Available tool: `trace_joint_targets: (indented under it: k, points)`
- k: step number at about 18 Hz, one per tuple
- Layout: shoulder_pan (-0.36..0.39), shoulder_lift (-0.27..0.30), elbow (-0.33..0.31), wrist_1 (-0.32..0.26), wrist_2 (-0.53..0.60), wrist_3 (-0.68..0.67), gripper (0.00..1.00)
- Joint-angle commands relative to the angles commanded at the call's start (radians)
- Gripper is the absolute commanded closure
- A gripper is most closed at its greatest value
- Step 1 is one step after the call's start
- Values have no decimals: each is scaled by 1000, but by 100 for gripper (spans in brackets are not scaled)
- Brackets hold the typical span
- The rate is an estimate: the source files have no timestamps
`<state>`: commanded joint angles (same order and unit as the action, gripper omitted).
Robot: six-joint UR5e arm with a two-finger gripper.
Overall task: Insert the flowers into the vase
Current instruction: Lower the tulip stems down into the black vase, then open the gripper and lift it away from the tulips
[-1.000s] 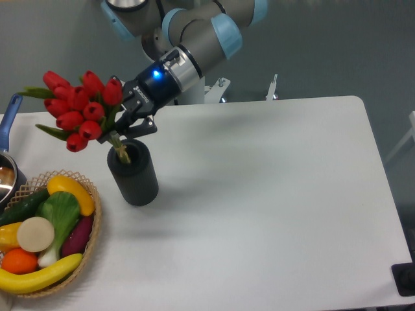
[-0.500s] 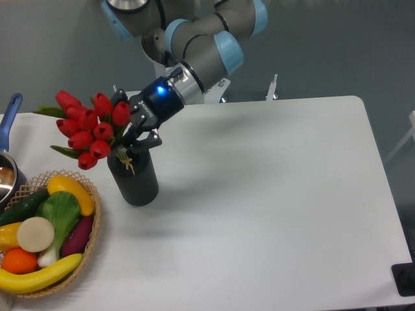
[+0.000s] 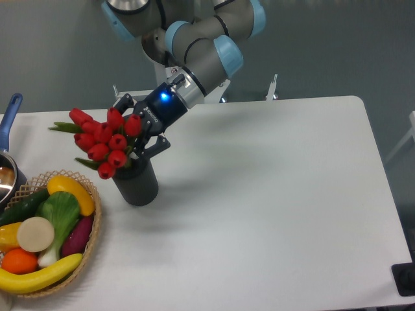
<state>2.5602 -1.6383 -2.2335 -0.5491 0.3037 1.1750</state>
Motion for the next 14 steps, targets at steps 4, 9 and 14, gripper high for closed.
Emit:
trace_joint_targets:
  k: [4, 9, 14]
  points:
    - [18, 5, -31, 2, 12, 32, 15]
    - [44, 24, -80, 2, 17, 87, 3]
    - [64, 38, -83, -3, 17, 86, 0]
